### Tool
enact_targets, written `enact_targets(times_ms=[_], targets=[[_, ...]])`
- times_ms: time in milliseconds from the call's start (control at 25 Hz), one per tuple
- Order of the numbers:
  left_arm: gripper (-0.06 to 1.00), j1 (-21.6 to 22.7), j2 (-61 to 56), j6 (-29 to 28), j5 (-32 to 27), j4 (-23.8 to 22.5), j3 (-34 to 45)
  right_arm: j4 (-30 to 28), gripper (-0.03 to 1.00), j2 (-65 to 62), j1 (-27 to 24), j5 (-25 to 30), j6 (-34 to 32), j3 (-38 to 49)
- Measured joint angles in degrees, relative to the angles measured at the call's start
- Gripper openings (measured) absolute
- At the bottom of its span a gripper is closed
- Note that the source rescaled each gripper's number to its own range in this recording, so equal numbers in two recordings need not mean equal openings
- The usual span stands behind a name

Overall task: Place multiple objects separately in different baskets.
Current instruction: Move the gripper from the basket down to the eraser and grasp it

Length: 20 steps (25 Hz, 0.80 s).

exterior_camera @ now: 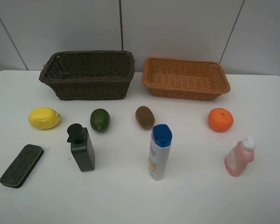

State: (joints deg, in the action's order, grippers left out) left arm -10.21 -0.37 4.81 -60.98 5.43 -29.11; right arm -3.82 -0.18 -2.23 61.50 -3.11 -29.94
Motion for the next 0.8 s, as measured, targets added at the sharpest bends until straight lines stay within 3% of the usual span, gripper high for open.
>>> enact_targets(times_ms=[560,800], targets=[[0.98,0.0,0.1,0.0,0.0,0.0,0.0,0.0,1.00,0.0,0.0,0.0,0.0,0.0],[0.98,0.0,8.1,0.0,0.0,0.3,0.0,0.0,1.00,0.0,0.0,0.0,0.0,0.0]])
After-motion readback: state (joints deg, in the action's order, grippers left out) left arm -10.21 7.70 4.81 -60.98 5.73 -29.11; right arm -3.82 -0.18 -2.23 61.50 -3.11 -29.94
